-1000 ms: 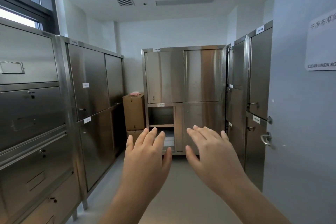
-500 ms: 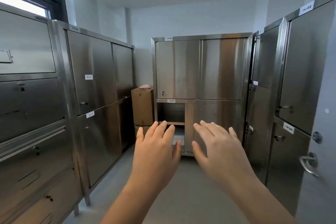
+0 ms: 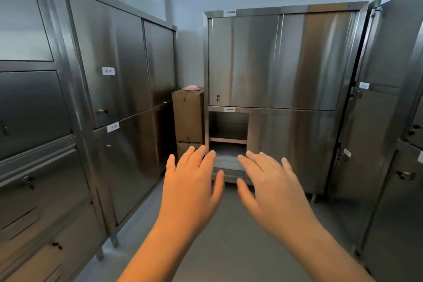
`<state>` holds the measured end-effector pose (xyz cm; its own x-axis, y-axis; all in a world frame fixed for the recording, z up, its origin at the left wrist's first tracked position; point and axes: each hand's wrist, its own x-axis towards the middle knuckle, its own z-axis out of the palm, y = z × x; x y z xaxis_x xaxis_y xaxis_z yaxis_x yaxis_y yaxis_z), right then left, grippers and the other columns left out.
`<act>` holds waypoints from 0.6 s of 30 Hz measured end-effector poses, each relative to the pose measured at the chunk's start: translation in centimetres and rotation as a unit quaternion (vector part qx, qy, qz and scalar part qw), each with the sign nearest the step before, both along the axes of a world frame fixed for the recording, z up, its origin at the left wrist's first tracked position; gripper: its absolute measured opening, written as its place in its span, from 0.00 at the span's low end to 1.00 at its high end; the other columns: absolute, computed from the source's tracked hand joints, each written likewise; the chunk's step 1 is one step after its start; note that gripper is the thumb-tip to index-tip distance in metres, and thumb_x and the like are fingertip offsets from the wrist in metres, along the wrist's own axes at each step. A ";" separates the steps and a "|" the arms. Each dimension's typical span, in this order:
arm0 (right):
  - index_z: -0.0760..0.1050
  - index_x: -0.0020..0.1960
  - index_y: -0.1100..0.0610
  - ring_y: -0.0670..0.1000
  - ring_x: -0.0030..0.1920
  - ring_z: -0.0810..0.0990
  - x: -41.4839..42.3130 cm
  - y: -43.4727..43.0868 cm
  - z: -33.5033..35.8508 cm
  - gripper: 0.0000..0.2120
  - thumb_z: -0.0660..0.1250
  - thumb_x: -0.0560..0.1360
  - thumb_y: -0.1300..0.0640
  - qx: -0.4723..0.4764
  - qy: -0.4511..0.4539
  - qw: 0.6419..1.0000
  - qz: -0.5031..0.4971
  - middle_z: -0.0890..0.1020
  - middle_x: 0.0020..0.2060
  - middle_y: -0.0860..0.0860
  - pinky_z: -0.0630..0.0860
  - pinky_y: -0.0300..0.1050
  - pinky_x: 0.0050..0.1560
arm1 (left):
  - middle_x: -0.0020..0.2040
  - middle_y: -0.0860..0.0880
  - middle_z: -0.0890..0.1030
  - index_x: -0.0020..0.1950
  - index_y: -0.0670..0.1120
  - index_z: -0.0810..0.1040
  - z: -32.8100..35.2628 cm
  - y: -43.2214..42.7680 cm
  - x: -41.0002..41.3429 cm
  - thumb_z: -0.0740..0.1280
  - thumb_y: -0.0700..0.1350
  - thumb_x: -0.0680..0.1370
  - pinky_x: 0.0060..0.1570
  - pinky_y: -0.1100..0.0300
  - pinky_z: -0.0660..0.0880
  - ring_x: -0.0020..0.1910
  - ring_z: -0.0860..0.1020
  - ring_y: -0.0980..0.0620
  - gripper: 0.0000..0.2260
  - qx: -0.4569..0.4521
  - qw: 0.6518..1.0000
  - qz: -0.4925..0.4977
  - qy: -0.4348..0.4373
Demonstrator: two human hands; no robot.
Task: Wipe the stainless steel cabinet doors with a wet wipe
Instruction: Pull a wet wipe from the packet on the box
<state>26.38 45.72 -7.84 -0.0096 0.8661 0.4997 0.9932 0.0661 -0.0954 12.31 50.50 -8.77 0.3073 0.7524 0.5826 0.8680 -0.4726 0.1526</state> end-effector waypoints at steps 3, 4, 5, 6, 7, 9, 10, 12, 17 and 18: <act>0.53 0.75 0.49 0.47 0.74 0.53 -1.7 6.5 -0.2 0.25 0.51 0.80 0.46 -0.014 -0.021 1.000 0.009 0.58 0.74 0.46 0.47 0.52 0.73 | 0.75 0.55 0.59 0.75 0.54 0.59 -0.1 6.0 -1.8 0.51 0.56 0.80 0.72 0.52 0.45 0.74 0.54 0.55 0.23 -0.006 1.000 0.002 -0.012; 0.51 0.76 0.48 0.47 0.74 0.52 -2.3 8.7 -0.1 0.25 0.49 0.80 0.46 -0.017 -0.023 0.999 0.014 0.56 0.74 0.45 0.46 0.52 0.73 | 0.74 0.55 0.60 0.74 0.53 0.60 0.1 8.0 -2.5 0.52 0.56 0.80 0.72 0.52 0.46 0.74 0.55 0.54 0.23 -0.006 1.000 0.001 -0.019; 0.51 0.76 0.48 0.47 0.74 0.52 -2.9 10.9 0.0 0.25 0.49 0.80 0.46 -0.016 -0.022 0.999 0.021 0.56 0.74 0.45 0.46 0.52 0.73 | 0.74 0.54 0.61 0.74 0.53 0.61 0.2 10.0 -3.1 0.53 0.56 0.80 0.72 0.51 0.46 0.74 0.55 0.54 0.23 -0.004 1.000 0.001 -0.020; 0.52 0.75 0.48 0.47 0.74 0.53 -3.5 12.9 -0.1 0.25 0.50 0.80 0.46 -0.014 -0.024 0.999 0.024 0.57 0.74 0.45 0.47 0.52 0.73 | 0.74 0.53 0.62 0.74 0.52 0.62 0.3 11.9 -3.6 0.54 0.55 0.80 0.72 0.51 0.47 0.74 0.56 0.53 0.22 -0.002 1.000 -0.001 -0.021; 0.55 0.75 0.49 0.48 0.74 0.55 -4.1 14.8 -0.2 0.24 0.52 0.80 0.47 -0.012 -0.022 0.999 0.023 0.59 0.73 0.47 0.50 0.53 0.73 | 0.73 0.52 0.64 0.73 0.51 0.64 0.3 13.8 -4.1 0.55 0.55 0.80 0.72 0.50 0.48 0.74 0.58 0.52 0.22 -0.001 1.000 -0.005 -0.025; 0.68 0.70 0.55 0.54 0.68 0.69 -4.9 18.1 -0.4 0.23 0.64 0.76 0.51 0.014 -0.016 1.000 0.023 0.71 0.67 0.52 0.63 0.58 0.67 | 0.72 0.51 0.66 0.72 0.49 0.66 0.2 17.2 -4.5 0.58 0.53 0.79 0.71 0.48 0.50 0.73 0.60 0.51 0.22 -0.002 0.999 -0.010 -0.033; 0.75 0.63 0.58 0.56 0.61 0.76 -5.0 19.6 -0.7 0.22 0.71 0.71 0.53 0.044 -0.016 0.999 0.027 0.78 0.60 0.55 0.71 0.60 0.60 | 0.72 0.50 0.67 0.71 0.49 0.67 0.0 18.7 -4.5 0.58 0.52 0.79 0.71 0.48 0.51 0.73 0.61 0.50 0.21 -0.003 0.999 -0.012 -0.036; 0.81 0.52 0.61 0.57 0.49 0.83 -4.6 22.5 -1.6 0.20 0.78 0.62 0.57 0.086 -0.022 0.996 0.030 0.83 0.48 0.56 0.78 0.57 0.46 | 0.71 0.49 0.68 0.71 0.47 0.68 -0.7 21.5 -4.2 0.60 0.51 0.79 0.70 0.47 0.52 0.72 0.62 0.48 0.21 -0.012 0.999 -0.022 -0.041; 0.81 0.50 0.62 0.57 0.45 0.83 -2.2 29.9 -3.0 0.20 0.79 0.59 0.59 0.085 -0.015 0.996 0.030 0.83 0.45 0.57 0.79 0.53 0.42 | 0.63 0.44 0.76 0.63 0.42 0.77 -2.6 28.6 -1.8 0.69 0.46 0.74 0.63 0.39 0.64 0.65 0.73 0.43 0.18 -0.001 0.999 -0.039 -0.022; 0.81 0.49 0.63 0.57 0.45 0.83 -1.7 31.4 -3.3 0.20 0.79 0.59 0.59 0.080 -0.017 0.996 0.031 0.83 0.45 0.57 0.79 0.52 0.41 | 0.60 0.43 0.78 0.60 0.41 0.79 -3.0 30.1 -1.2 0.72 0.44 0.72 0.60 0.38 0.67 0.62 0.75 0.42 0.18 0.013 0.999 -0.036 -0.022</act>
<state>24.70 77.17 -11.16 -0.0793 0.7728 0.6297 0.9893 0.1386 -0.0454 11.11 80.65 -11.81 0.3339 0.7140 0.6153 0.8237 -0.5384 0.1778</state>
